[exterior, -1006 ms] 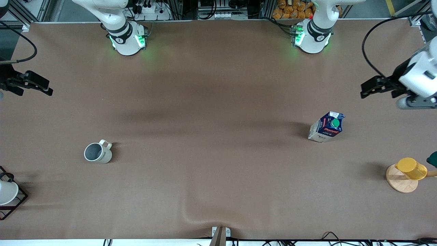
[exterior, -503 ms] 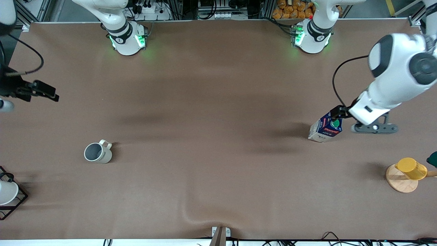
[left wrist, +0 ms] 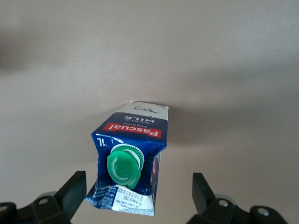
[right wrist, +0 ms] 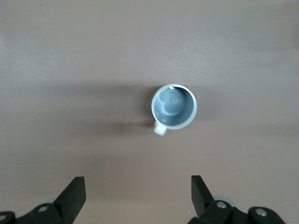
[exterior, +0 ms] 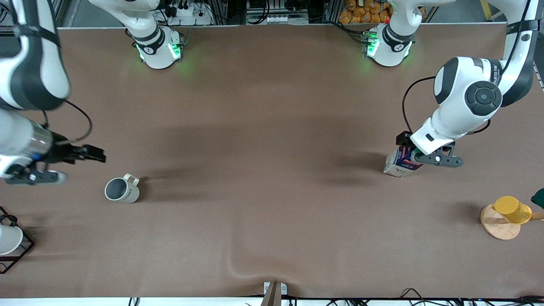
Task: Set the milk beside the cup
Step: 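Grasp the milk carton with the left gripper while the right gripper reaches the mug, then grasp the white mug rim with the right gripper and lift it, then carry the mug to table center with the right gripper and release it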
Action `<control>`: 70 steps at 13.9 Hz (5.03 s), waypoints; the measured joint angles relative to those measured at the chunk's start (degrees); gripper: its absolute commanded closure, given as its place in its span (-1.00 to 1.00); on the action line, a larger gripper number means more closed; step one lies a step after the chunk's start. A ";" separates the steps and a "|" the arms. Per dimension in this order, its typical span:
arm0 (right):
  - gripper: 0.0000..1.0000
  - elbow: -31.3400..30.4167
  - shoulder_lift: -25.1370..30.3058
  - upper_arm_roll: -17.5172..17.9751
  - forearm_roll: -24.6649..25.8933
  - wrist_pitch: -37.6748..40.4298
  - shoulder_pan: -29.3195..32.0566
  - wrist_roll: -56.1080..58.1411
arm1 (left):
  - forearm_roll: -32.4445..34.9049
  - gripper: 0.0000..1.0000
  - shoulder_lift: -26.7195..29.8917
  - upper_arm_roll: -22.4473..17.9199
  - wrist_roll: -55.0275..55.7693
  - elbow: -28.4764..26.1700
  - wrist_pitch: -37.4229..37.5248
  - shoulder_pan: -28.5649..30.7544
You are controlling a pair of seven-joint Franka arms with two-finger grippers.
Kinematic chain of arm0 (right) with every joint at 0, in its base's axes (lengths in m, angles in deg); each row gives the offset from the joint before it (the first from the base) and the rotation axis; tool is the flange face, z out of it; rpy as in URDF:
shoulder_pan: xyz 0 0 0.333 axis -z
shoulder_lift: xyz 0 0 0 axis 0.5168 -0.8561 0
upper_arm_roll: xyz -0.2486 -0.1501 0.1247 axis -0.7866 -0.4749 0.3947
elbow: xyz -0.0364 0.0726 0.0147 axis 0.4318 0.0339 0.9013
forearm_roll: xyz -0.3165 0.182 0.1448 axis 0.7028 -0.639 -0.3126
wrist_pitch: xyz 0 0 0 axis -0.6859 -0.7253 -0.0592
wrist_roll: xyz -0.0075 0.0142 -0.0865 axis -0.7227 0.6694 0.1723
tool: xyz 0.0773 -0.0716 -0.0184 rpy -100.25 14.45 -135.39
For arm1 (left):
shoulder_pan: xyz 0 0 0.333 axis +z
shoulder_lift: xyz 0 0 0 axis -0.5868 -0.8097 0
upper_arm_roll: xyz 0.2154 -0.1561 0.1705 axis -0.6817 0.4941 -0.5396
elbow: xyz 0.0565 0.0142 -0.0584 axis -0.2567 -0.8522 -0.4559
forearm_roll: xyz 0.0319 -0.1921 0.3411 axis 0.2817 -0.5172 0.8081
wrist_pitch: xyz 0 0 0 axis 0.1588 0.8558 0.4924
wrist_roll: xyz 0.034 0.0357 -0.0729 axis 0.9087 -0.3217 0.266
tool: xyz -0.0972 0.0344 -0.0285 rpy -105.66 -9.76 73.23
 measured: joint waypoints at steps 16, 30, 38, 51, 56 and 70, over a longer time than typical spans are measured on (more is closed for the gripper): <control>-1.00 -0.01 -18.31 -0.65 2.39 -12.77 -0.45 0.00 | 0.00 0.12 -3.76 -0.09 -3.78 -0.04 -2.58 0.75; 1.00 2.75 -20.12 -0.02 7.25 -13.26 -1.93 2.13 | -1.00 0.58 -3.59 0.26 -2.86 15.97 9.86 0.34; 1.00 17.00 -17.01 0.94 7.25 4.08 -6.92 13.24 | -2.23 0.57 -3.61 0.52 0.83 19.07 12.87 -2.14; 1.00 23.47 -23.93 10.64 7.23 -7.99 -17.33 47.66 | -3.92 0.57 -3.61 0.62 8.17 20.52 14.99 -5.74; 1.00 23.47 -28.94 10.64 7.38 -17.60 -26.70 56.60 | -4.60 0.56 -3.60 0.77 10.44 20.84 16.25 -6.94; 0.99 22.80 -34.08 9.88 7.70 -20.97 -36.98 36.97 | -8.16 0.54 -3.64 2.22 17.73 22.73 18.91 -9.12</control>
